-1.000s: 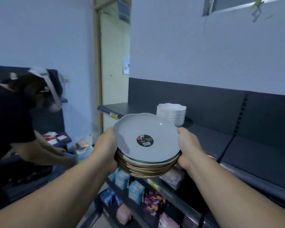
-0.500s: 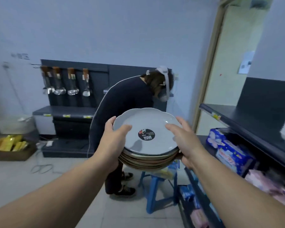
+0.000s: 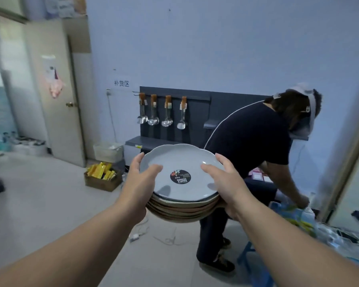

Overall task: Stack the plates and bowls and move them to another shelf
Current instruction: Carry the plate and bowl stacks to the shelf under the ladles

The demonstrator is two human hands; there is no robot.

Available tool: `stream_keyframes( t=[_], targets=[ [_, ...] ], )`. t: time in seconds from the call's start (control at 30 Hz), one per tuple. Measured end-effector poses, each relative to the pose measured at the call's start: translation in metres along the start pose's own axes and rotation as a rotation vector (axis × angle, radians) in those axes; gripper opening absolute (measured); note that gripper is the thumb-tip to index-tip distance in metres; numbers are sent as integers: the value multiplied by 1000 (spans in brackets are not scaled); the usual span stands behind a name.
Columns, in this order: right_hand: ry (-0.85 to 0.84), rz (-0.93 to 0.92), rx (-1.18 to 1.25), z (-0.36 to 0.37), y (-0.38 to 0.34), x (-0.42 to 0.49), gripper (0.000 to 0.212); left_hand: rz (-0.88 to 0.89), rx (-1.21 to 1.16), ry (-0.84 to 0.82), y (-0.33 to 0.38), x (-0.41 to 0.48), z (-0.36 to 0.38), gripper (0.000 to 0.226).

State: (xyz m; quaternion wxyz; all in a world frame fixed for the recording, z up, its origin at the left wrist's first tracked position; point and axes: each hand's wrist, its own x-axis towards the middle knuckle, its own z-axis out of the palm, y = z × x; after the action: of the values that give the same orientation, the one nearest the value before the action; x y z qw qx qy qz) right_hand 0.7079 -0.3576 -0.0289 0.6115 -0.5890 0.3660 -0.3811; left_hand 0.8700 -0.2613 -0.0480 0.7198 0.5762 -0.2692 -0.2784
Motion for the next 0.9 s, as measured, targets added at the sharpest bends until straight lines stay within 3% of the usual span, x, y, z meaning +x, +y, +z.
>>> stream_keyframes(
  t=[0.47, 0.9],
  targets=[
    [-228, 71, -18, 244, 21, 136, 63, 27, 13, 264, 20, 159, -195, 58],
    [-316, 93, 6, 345, 59, 339, 64, 3, 46, 382, -12, 358, -229, 62]
  ],
)
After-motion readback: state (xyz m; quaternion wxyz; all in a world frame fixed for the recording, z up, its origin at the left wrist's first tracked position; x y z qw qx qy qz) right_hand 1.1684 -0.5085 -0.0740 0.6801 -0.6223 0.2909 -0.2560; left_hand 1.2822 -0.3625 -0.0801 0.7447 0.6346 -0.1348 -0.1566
